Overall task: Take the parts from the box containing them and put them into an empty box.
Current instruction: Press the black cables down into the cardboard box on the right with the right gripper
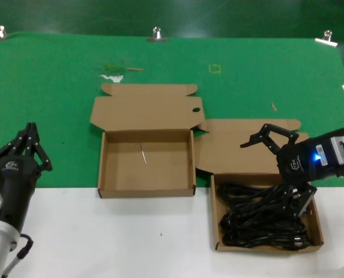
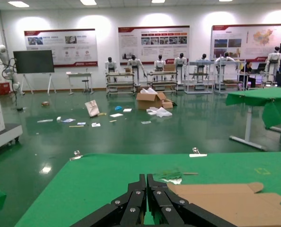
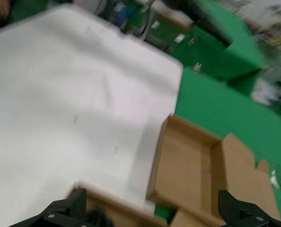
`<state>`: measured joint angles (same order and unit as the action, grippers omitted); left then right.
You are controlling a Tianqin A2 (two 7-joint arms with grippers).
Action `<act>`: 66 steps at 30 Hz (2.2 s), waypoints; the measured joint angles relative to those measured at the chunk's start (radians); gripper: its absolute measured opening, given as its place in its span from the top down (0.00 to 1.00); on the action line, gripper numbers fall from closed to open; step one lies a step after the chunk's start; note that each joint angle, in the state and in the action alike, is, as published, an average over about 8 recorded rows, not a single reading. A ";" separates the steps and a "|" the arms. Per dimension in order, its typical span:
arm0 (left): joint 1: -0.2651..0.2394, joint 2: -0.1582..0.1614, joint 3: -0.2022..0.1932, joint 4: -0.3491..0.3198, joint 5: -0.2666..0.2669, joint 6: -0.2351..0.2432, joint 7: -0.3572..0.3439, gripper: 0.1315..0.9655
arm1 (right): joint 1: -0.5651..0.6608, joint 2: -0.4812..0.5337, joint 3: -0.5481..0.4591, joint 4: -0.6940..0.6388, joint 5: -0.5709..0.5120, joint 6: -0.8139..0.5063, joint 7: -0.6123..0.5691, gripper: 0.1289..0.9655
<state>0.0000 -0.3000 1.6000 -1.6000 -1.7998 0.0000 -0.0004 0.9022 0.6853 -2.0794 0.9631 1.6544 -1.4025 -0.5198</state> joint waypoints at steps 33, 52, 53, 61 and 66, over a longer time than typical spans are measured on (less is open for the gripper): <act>0.000 0.000 0.000 0.000 0.000 0.000 0.000 0.98 | 0.318 -0.298 -0.215 -0.676 -0.329 0.000 -0.388 0.00; 0.000 0.000 0.000 0.000 0.000 0.000 0.000 0.98 | 0.347 -0.381 -0.189 -0.906 -0.366 0.059 -0.437 0.01; 0.000 0.000 0.000 0.000 0.000 0.000 0.000 0.98 | 0.344 -0.383 -0.187 -0.909 -0.366 0.061 -0.436 0.01; 0.000 0.000 0.000 0.000 0.000 0.000 0.000 0.98 | 0.330 -0.390 -0.172 -0.929 -0.372 0.094 -0.419 0.06; 0.000 0.000 0.000 0.000 0.000 0.000 0.000 0.98 | 0.329 -0.393 -0.165 -0.937 -0.376 0.124 -0.407 0.12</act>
<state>0.0000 -0.3000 1.6001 -1.6000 -1.7997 0.0000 -0.0003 1.2315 0.2923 -2.2444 0.0259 1.2782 -1.2781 -0.9266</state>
